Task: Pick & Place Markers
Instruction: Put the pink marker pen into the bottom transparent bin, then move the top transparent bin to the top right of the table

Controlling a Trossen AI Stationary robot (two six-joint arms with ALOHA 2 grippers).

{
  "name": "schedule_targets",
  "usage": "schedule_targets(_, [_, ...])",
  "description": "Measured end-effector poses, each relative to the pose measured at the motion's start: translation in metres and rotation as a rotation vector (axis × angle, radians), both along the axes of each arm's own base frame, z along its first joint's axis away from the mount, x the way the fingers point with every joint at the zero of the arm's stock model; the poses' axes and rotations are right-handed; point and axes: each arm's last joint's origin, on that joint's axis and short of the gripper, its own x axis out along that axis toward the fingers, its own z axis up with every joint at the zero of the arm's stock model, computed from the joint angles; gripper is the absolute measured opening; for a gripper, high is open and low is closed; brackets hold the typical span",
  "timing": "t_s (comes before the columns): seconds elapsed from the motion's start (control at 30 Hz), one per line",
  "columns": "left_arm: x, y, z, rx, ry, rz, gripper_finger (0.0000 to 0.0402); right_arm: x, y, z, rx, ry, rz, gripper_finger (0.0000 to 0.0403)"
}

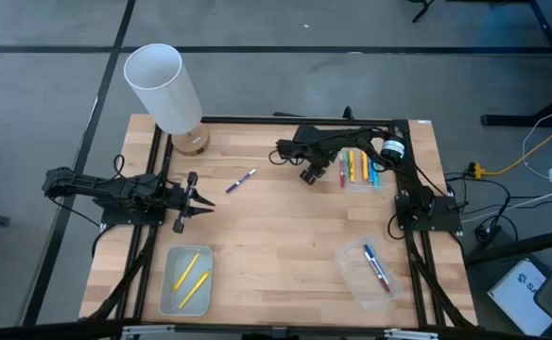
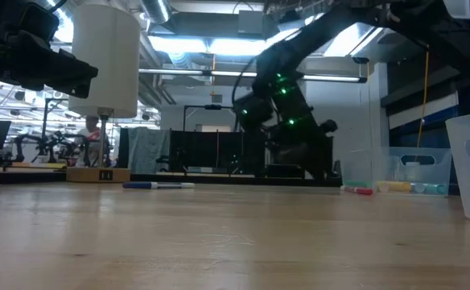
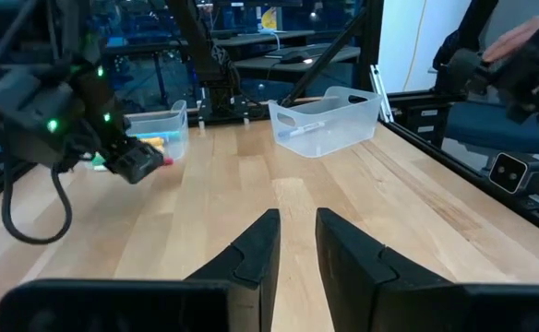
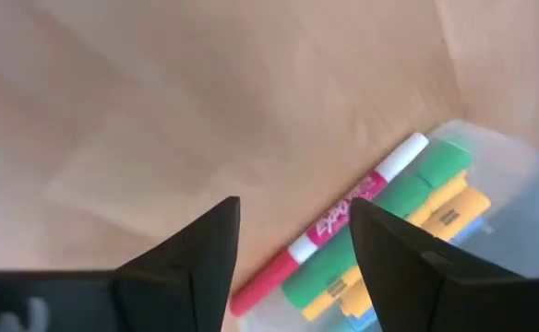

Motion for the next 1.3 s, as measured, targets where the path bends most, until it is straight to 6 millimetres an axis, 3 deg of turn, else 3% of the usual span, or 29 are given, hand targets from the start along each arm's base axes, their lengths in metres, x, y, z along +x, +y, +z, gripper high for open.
schedule_targets(0.27, [0.000,0.000,0.000,0.000,0.000,0.000,0.0067,0.029,0.027,0.033,0.010,-0.096,0.184,0.0204])
schedule_targets(0.53, [0.000,0.000,0.000,0.000,0.000,0.000,0.0068,0.042,0.073,0.059,0.023,-0.074,0.375,0.0204])
schedule_targets(0.77, [0.000,0.000,0.000,0.000,0.000,0.000,0.0067,0.033,0.110,0.075,-0.029,-0.044,0.454,0.0204])
schedule_targets(0.93, [0.000,0.000,0.000,0.000,0.000,0.000,0.0070,0.025,0.142,0.094,-0.077,-0.138,0.433,0.0204])
schedule_targets(1.07, [0.000,0.000,0.000,0.000,0.000,0.000,0.0067,0.024,0.168,0.097,-0.125,-0.200,0.375,0.0204])
schedule_targets(1.3, [0.000,0.000,0.000,0.000,-0.001,0.000,0.0068,0.004,0.183,0.094,-0.203,-0.183,0.272,0.0204])
